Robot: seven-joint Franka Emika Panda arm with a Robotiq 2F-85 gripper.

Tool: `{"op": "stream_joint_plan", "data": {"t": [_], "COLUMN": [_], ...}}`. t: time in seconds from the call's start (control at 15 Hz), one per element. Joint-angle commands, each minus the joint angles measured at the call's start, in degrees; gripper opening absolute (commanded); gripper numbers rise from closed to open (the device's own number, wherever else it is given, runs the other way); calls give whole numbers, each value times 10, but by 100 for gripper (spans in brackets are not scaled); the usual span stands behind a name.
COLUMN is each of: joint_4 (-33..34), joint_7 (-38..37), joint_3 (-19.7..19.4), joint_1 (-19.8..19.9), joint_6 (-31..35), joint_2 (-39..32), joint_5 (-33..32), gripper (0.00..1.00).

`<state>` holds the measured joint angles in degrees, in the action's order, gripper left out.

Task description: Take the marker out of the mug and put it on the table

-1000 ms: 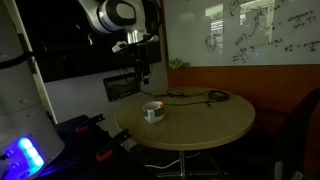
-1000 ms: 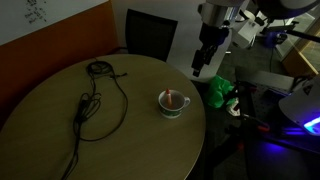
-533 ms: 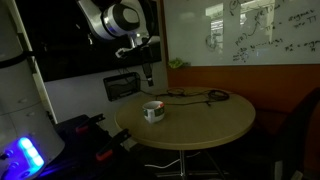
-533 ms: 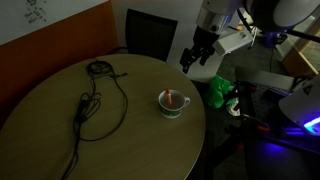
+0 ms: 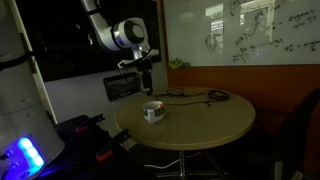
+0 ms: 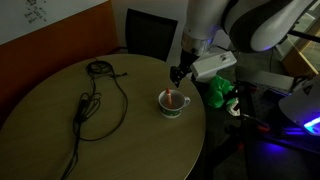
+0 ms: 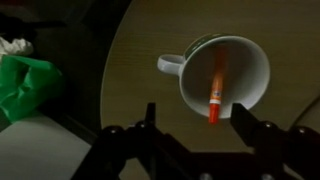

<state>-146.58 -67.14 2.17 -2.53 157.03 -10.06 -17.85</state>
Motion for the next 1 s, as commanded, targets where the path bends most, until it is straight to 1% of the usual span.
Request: {"op": "stream_joint_plan", "data": {"t": [0.0, 0.07, 0.2, 0.27, 0.33, 0.47, 0.53, 0.6, 0.73, 0.8, 0.87, 0.93], "joint_4": [36, 43, 57, 64, 71, 88, 96, 105, 124, 133, 142, 151], "joint_7": [-49, -53, -60, -65, -66, -77, -78, -83, -92, -95, -98, -103], "joint_3": [-44, -53, -71, -78, -85, -99, -103, -107, -118, -122, -127, -133], "joint_1": [-51, -62, -83, -92, -101, -119, -127, -134, -151, -158, -166, -173], "joint_6": [5, 8, 13, 15, 17, 21, 22, 22, 23, 23, 20, 21], "joint_2": [-47, -59, -84, -97, -109, -133, -144, -156, -176, -185, -195, -205], "joint_5": [-8, -3, -1, 4, 7, 12, 18, 22, 30, 34, 38, 42], "gripper": [67, 61, 60, 57, 64, 65, 64, 61, 57, 57, 53, 53]}}
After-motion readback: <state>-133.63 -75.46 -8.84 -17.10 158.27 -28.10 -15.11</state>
